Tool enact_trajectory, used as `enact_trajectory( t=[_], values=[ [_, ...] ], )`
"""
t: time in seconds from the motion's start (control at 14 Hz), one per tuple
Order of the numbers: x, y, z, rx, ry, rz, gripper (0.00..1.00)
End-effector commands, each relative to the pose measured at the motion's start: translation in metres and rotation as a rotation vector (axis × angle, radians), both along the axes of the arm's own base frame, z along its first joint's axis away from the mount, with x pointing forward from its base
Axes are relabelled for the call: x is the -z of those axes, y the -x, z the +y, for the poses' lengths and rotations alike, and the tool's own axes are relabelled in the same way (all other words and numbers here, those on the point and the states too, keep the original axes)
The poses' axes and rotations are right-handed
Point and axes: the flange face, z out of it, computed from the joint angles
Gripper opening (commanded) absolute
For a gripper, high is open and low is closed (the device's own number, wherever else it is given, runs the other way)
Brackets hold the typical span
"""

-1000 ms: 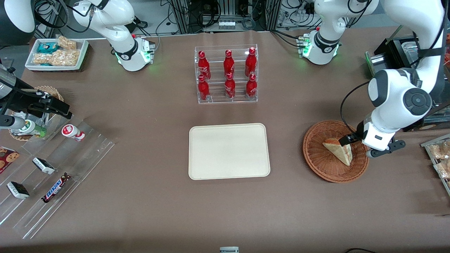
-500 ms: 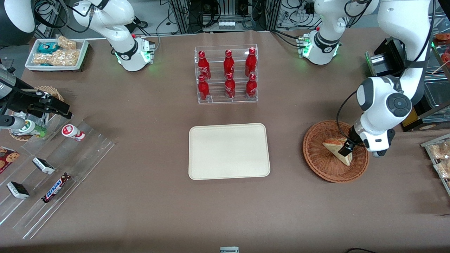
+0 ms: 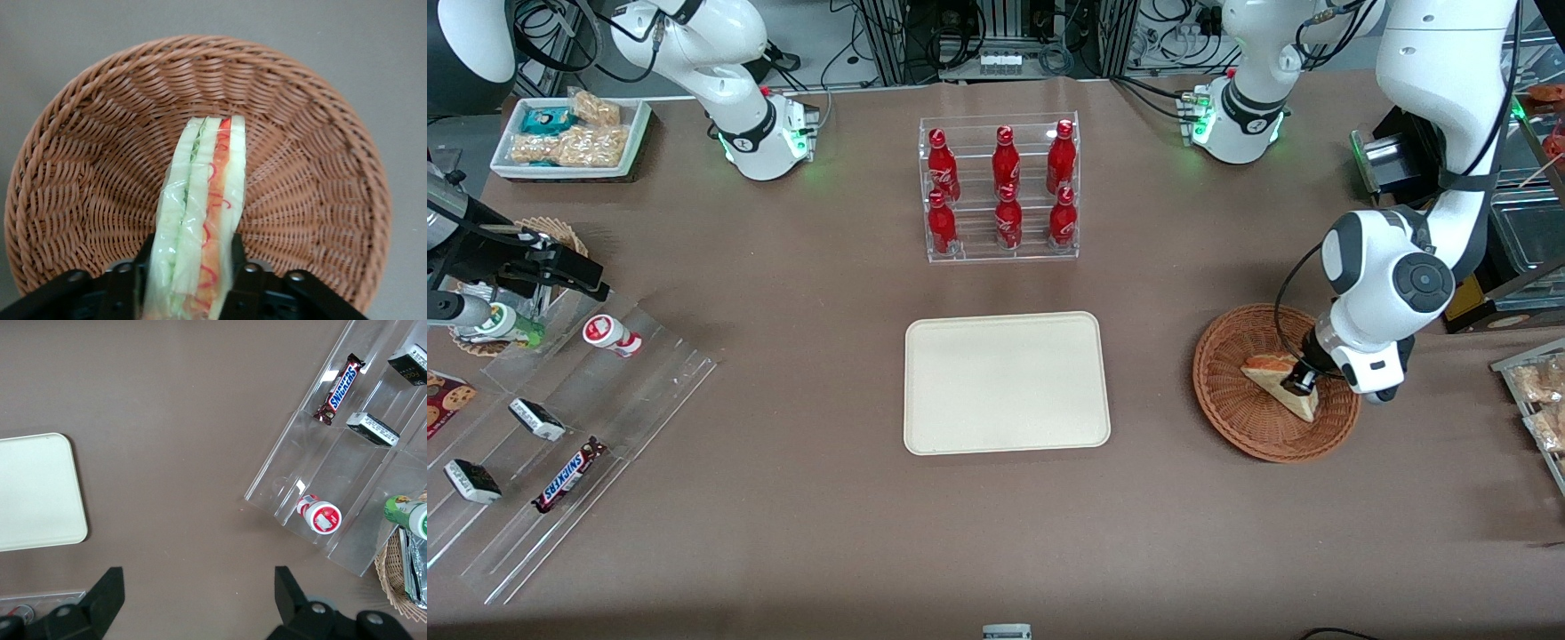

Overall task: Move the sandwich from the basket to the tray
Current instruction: 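Lift the sandwich and carry it with the left gripper toward the tray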

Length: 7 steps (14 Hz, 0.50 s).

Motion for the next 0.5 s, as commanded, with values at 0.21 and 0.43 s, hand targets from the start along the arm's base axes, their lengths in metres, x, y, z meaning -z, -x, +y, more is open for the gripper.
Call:
enact_trajectory(
  t=[0.21, 0.43],
  values=[
    [-0.076, -0.032, -0.075, 0.128, 0.004, 0.041, 0.02],
    [-0.085, -0.034, -0.161, 0.265, 0.009, 0.006, 0.02]
  ],
)
